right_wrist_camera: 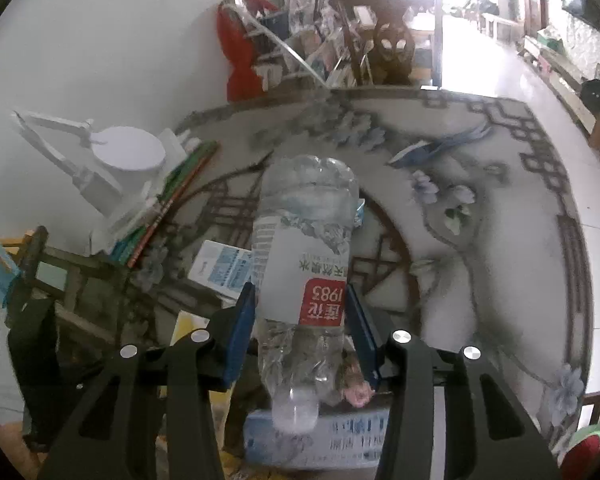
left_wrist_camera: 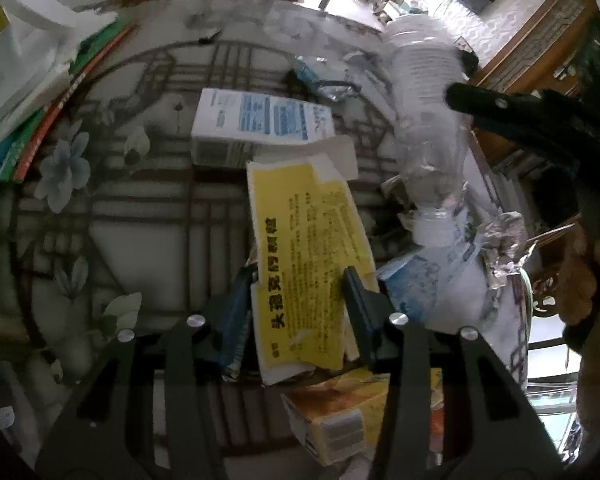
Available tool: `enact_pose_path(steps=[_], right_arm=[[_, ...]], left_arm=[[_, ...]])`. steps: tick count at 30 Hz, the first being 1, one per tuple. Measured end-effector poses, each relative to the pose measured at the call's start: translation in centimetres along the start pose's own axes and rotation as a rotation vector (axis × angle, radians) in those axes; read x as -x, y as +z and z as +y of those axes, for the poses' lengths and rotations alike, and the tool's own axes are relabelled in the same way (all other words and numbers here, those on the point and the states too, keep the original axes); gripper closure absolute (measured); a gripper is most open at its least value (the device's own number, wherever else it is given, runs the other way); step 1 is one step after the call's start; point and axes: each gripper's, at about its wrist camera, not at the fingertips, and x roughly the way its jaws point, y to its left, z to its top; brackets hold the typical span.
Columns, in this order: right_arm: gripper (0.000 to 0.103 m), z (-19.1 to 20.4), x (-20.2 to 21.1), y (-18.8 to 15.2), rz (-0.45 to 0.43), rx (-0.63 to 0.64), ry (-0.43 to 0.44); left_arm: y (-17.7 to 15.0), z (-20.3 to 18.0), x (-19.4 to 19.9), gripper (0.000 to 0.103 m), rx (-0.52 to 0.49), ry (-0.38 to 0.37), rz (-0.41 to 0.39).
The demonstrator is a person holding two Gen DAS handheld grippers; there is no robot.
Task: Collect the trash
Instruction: 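Grasp the clear water bottle with the right gripper while the left grasps yellow packaging, then carry the water bottle and yellow packaging over the red bucket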
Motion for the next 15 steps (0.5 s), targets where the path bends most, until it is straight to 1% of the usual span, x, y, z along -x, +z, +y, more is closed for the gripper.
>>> enact_pose_path(steps=[2, 3, 4, 5, 7, 8, 9, 10, 11, 12, 13, 15], right_arm=[[0.06, 0.0, 1.5, -0.5, -0.029, -0.017, -0.003], [0.06, 0.0, 2.5, -0.9, -0.045, -0.029, -0.006], [0.06, 0.0, 3.5, -1.3, -0.063, -0.04, -0.01], [0.06, 0.0, 4.1, -1.6, -0.076, -0.047, -0.016], [0.061, 0.1, 5.6, -2.2, -0.103, -0.056, -0.032], [0.061, 0.0, 6.3, -2.7, -0.103, -0.06, -0.037], [0.061, -0.1, 6.7, -3.1, -0.103, -0.07, -0.043], [0.061, -0.1, 7.0, -3.4, -0.103, -0.077, -0.046], [0.064, -0.2, 7.4, -3.8, -0.103, -0.087, -0.047], [0.074, -0.2, 7.9, -4.3, -0.109, -0.095, -0.047], [0.078, -0.2, 8.6, -4.6, -0.117, -0.101, -0.045], [0.078, -0.3, 9.9, -5.3, -0.136, -0.116, -0.048]], left_arm=[[0.1, -0.3, 0.7, 0.062, -0.01, -0.006, -0.015], [0.1, -0.6, 1.0, 0.065, -0.015, -0.008, -0.023], [0.1, -0.8, 1.4, 0.08, -0.023, -0.012, -0.034], [0.2, -1.0, 1.7, 0.098, -0.033, -0.013, -0.039], [0.2, -1.5, 2.0, 0.099, -0.053, -0.006, -0.039], [0.1, -1.6, 1.8, 0.099, -0.057, -0.004, -0.026], [0.0, -1.6, 1.6, 0.096, -0.052, -0.006, -0.016], [-0.1, -1.3, 1.3, 0.078, -0.029, -0.015, -0.003], [-0.2, -1.1, 1.3, 0.063, -0.016, -0.025, 0.002], [-0.3, -0.9, 1.3, 0.032, -0.001, -0.032, 0.001], [-0.4, -0.7, 1.4, 0.023, 0.012, -0.04, -0.008], [-0.3, -0.9, 1.1, 0.021, -0.007, -0.033, -0.007]])
